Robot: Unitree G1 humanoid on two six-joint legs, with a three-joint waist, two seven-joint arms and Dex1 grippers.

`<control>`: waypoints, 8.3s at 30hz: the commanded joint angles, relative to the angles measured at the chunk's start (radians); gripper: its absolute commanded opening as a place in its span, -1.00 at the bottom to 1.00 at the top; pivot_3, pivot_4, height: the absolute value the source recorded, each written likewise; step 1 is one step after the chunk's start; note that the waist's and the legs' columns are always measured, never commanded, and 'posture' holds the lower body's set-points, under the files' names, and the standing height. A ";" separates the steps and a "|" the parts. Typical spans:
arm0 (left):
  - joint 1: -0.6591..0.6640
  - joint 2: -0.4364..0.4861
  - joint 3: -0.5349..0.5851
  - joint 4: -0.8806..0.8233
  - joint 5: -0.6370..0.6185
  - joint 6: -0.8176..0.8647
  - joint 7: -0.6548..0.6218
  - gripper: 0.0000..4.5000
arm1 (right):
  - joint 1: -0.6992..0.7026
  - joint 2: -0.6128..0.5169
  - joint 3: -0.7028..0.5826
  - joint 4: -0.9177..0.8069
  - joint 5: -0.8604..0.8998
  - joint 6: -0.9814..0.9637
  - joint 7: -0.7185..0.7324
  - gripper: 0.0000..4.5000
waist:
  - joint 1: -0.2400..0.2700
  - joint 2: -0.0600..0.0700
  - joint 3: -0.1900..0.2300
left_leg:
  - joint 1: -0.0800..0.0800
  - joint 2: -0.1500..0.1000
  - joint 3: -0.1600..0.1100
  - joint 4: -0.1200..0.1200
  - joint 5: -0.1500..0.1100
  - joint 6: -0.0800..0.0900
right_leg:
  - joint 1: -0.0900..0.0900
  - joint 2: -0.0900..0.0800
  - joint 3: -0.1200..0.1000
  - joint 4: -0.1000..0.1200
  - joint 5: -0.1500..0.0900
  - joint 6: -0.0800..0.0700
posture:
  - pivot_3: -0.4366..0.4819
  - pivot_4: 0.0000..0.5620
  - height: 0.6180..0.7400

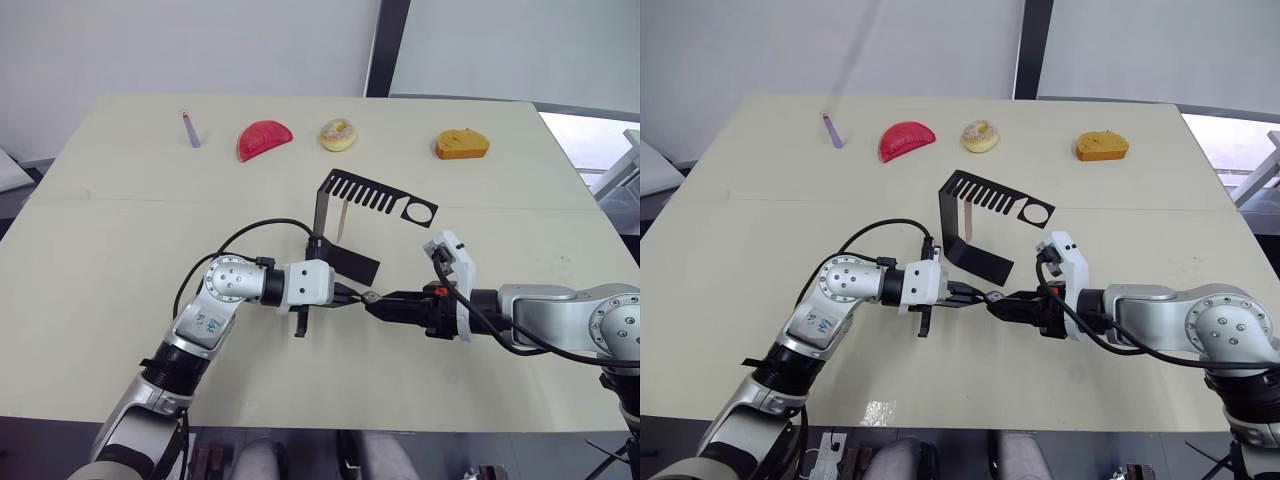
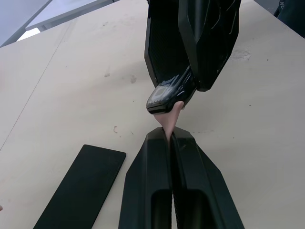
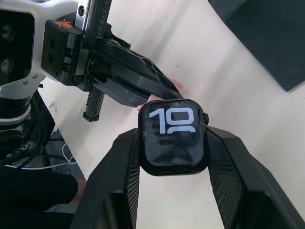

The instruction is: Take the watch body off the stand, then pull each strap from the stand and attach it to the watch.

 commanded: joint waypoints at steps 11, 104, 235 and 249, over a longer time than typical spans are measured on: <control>-0.043 -0.044 -0.021 -0.037 -0.011 -0.015 0.027 -1.00 | -0.022 0.011 0.021 -0.053 0.042 0.002 0.020 -0.32 | 0.000 0.000 0.000 | 0.000 0.000 0.000 0.000 0.000 0.000 | 0.000 0.000 0.000 0.000 0.000 0.000 | -0.05 -0.47 0.95; 0.530 0.314 0.722 -0.417 -0.659 0.551 0.221 1.00 | 0.540 0.250 -0.420 -0.236 -1.138 -0.479 0.843 0.99 | -0.003 -0.002 -0.001 | 0.004 0.001 0.000 0.008 -0.006 0.000 | 0.004 0.000 -0.001 0.005 -0.001 -0.001 | -0.05 -0.47 0.95; -0.126 0.028 0.151 -0.108 -0.789 0.832 -0.104 -1.00 | 0.157 0.299 -0.238 -0.295 -0.093 -0.309 0.111 0.98 | -0.002 0.000 -0.001 | -0.002 0.001 -0.001 0.012 -0.005 0.000 | 0.000 0.001 -0.001 0.004 -0.001 -0.001 | -0.05 -0.47 0.95; -0.109 0.014 0.156 -0.121 -0.788 0.838 -0.093 -1.00 | 0.124 0.283 -0.184 -0.305 -0.114 -0.359 0.108 0.61 | -0.001 0.000 -0.001 | -0.002 0.001 -0.002 0.012 -0.005 0.000 | 0.000 0.001 -0.001 0.004 -0.001 -0.001 | -0.05 -0.47 0.95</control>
